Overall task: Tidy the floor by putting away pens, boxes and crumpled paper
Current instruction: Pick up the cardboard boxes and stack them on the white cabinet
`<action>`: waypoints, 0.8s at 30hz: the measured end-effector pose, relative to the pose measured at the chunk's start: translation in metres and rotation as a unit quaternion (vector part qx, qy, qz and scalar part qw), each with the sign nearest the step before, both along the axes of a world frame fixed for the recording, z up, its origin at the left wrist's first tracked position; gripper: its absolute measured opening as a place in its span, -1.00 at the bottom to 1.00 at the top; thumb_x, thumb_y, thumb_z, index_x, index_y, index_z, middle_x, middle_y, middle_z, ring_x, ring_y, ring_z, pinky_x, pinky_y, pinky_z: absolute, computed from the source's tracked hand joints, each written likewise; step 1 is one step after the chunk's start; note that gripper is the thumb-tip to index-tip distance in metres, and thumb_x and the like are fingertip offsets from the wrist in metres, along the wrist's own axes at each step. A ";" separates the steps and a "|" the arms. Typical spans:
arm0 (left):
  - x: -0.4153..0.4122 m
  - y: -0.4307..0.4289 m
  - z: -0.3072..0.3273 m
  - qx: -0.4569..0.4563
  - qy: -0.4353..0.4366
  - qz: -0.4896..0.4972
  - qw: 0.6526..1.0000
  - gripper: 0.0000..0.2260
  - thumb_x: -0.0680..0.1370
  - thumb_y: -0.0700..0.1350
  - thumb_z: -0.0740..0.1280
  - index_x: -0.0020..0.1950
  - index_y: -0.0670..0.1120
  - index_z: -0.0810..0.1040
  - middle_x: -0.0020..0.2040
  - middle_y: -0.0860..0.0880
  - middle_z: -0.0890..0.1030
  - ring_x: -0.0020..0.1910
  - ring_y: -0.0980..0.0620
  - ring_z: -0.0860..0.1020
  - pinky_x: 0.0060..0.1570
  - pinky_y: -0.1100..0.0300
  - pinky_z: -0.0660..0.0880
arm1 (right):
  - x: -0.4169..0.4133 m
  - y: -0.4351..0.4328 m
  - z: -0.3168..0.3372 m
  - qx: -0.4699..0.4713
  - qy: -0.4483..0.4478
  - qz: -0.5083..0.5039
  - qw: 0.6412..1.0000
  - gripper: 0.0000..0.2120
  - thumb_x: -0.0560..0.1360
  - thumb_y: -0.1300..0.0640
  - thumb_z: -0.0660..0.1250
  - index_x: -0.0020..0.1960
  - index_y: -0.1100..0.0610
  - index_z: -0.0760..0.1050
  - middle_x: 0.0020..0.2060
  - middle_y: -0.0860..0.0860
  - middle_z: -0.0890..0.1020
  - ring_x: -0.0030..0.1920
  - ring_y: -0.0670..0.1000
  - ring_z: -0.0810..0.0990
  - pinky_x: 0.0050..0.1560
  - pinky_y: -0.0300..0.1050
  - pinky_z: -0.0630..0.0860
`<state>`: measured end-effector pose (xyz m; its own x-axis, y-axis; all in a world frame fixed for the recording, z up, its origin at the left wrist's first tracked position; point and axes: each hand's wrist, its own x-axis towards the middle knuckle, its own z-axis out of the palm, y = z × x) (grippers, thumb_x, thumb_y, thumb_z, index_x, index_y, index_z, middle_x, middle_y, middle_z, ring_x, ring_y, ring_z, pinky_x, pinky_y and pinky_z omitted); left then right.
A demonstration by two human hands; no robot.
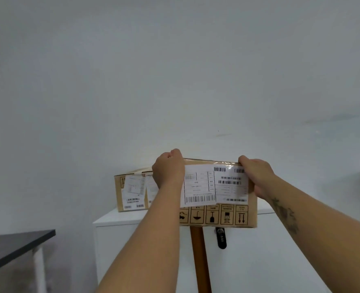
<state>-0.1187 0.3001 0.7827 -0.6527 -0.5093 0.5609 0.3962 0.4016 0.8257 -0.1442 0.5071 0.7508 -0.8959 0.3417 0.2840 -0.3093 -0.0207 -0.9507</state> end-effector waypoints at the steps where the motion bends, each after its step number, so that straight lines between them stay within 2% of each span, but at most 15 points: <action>1: -0.002 0.004 0.000 -0.002 -0.007 0.002 1.000 -0.74 0.52 0.00 0.13 -0.33 -0.08 0.30 -0.34 -0.05 0.43 -0.35 -0.05 0.36 -0.31 0.11 0.29 | 0.002 0.003 0.000 0.001 -0.004 -0.006 1.000 -0.84 0.34 0.00 0.28 -0.21 0.10 0.41 -0.27 0.09 0.57 -0.26 0.13 0.54 -0.26 -0.05 0.46; 6: -0.017 0.028 -0.010 -0.018 -0.050 -0.027 0.998 -0.71 0.56 -0.07 0.13 -0.36 -0.08 0.31 -0.35 -0.01 0.39 -0.40 0.01 0.31 -0.36 0.16 0.24 | 0.003 0.026 -0.006 0.018 0.003 -0.045 0.999 -0.80 0.27 -0.04 0.28 -0.25 0.07 0.38 -0.24 0.10 0.58 -0.25 0.13 0.55 -0.29 -0.05 0.46; 8: -0.028 0.030 -0.023 -0.005 -0.062 -0.033 0.998 -0.69 0.58 -0.09 0.12 -0.37 -0.08 0.28 -0.37 -0.01 0.36 -0.42 0.02 0.28 -0.36 0.17 0.23 | -0.003 0.028 -0.009 0.037 -0.002 -0.050 0.998 -0.75 0.23 -0.09 0.29 -0.19 0.03 0.41 -0.13 0.09 0.61 -0.15 0.15 0.62 -0.26 -0.07 0.51; 9: -0.035 0.027 -0.028 0.005 -0.063 -0.037 0.997 -0.68 0.59 -0.09 0.12 -0.37 -0.08 0.28 -0.36 -0.01 0.36 -0.42 0.02 0.28 -0.35 0.16 0.23 | -0.006 0.027 -0.010 0.049 -0.002 -0.054 0.997 -0.68 0.22 -0.12 0.29 -0.09 0.00 0.45 -0.05 0.08 0.61 -0.04 0.18 0.64 -0.20 -0.04 0.55; 11: -0.048 0.020 -0.036 0.015 -0.067 -0.045 0.997 -0.67 0.61 -0.06 0.12 -0.36 -0.07 0.31 -0.34 -0.02 0.39 -0.41 0.03 0.30 -0.35 0.17 0.24 | -0.012 0.021 -0.010 0.078 0.001 -0.068 0.995 -0.49 0.32 -0.12 0.29 0.24 0.00 0.46 0.12 0.05 0.58 0.11 0.18 0.58 0.04 0.07 0.57; 12: -0.055 0.015 -0.038 0.014 -0.073 -0.047 0.996 -0.68 0.61 -0.05 0.12 -0.34 -0.08 0.33 -0.33 -0.03 0.40 -0.41 0.03 0.32 -0.37 0.18 0.25 | -0.017 0.015 -0.011 0.092 0.004 -0.074 0.993 -0.46 0.40 -0.09 0.28 0.36 0.02 0.41 0.17 0.05 0.56 0.13 0.15 0.56 0.12 0.10 0.55; 13: -0.061 0.009 -0.038 0.010 -0.074 -0.048 0.996 -0.69 0.62 -0.05 0.12 -0.31 -0.09 0.35 -0.32 -0.03 0.41 -0.40 0.03 0.33 -0.38 0.19 0.25 | -0.022 0.010 -0.013 0.105 0.011 -0.077 0.991 -0.50 0.46 -0.06 0.25 0.38 0.02 0.39 0.19 0.03 0.55 0.14 0.12 0.54 0.15 0.10 0.53; 15: -0.075 -0.004 -0.036 -0.003 -0.065 -0.039 0.997 -0.68 0.63 -0.07 0.10 -0.32 -0.11 0.35 -0.34 -0.03 0.40 -0.41 0.03 0.33 -0.41 0.19 0.23 | -0.036 -0.004 -0.014 0.136 0.019 -0.080 0.987 -0.64 0.52 -0.04 0.21 0.27 0.03 0.48 0.11 0.01 0.59 0.08 0.09 0.56 0.11 0.10 0.55; 18: -0.090 -0.024 -0.034 -0.098 -0.035 -0.002 0.995 -0.54 0.68 0.01 0.02 -0.37 -0.12 0.37 -0.36 -0.05 0.45 -0.38 0.00 0.42 -0.41 0.17 0.26 | -0.046 -0.022 -0.006 0.198 0.026 -0.077 0.977 -0.76 0.56 -0.03 0.16 0.00 0.07 0.55 -0.01 0.04 0.62 -0.04 0.08 0.58 -0.03 0.01 0.56; 19: -0.094 -0.030 -0.037 -0.147 -0.012 0.022 0.989 -0.50 0.69 0.04 -0.02 -0.37 -0.11 0.40 -0.35 -0.05 0.48 -0.34 -0.02 0.46 -0.40 0.16 0.29 | -0.049 -0.024 -0.002 0.247 0.031 -0.088 0.964 -0.74 0.58 -0.02 0.14 -0.05 0.08 0.55 0.04 0.07 0.61 0.00 0.10 0.57 -0.05 -0.03 0.52; 20: -0.098 -0.036 -0.043 -0.198 0.012 0.052 0.979 -0.48 0.69 0.06 -0.04 -0.36 -0.11 0.43 -0.34 -0.03 0.49 -0.29 -0.04 0.48 -0.37 0.14 0.32 | -0.053 -0.025 -0.004 0.307 0.033 -0.114 0.944 -0.69 0.60 -0.03 0.11 -0.07 0.09 0.56 0.16 0.11 0.57 0.13 0.14 0.54 0.00 -0.03 0.47; 21: -0.103 -0.044 -0.049 -0.240 0.036 0.085 0.966 -0.48 0.69 0.06 -0.04 -0.35 -0.10 0.45 -0.33 -0.01 0.49 -0.24 -0.05 0.49 -0.33 0.11 0.37 | -0.059 -0.027 -0.008 0.359 0.045 -0.150 0.920 -0.64 0.61 -0.06 0.08 -0.07 0.08 0.58 0.33 0.13 0.48 0.29 0.15 0.45 0.11 -0.01 0.43; 22: -0.107 -0.049 -0.052 -0.270 0.058 0.109 0.955 -0.50 0.69 0.05 -0.03 -0.33 -0.10 0.47 -0.33 0.01 0.49 -0.20 -0.05 0.49 -0.27 0.07 0.40 | -0.065 -0.028 -0.010 0.405 0.068 -0.180 0.894 -0.58 0.63 -0.09 0.04 -0.06 0.08 0.61 0.40 0.10 0.41 0.40 0.13 0.35 0.21 0.03 0.40; 23: -0.113 -0.054 -0.055 -0.292 0.068 0.122 0.946 -0.51 0.69 0.03 -0.02 -0.30 -0.10 0.50 -0.32 0.02 0.50 -0.18 -0.06 0.50 -0.20 0.04 0.43 | -0.074 -0.028 -0.015 0.437 0.096 -0.199 0.872 -0.53 0.64 -0.11 0.00 -0.09 0.08 0.61 0.33 0.09 0.47 0.39 0.10 0.36 0.20 0.04 0.40; 24: -0.117 -0.057 -0.052 -0.308 0.066 0.129 0.940 -0.52 0.69 0.03 -0.02 -0.28 -0.10 0.52 -0.31 0.02 0.51 -0.15 -0.07 0.51 -0.13 0.02 0.45 | -0.079 -0.029 -0.017 0.452 0.119 -0.210 0.858 -0.49 0.65 -0.12 -0.04 -0.17 0.10 0.57 0.13 0.07 0.57 0.25 0.10 0.45 0.07 0.02 0.46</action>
<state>-0.2359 0.2430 0.7303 -0.4560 -0.1930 0.8688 0.3036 0.8839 0.3558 -0.2227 0.4782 0.7337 -0.6269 0.1639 0.7617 -0.2962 0.8541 -0.4275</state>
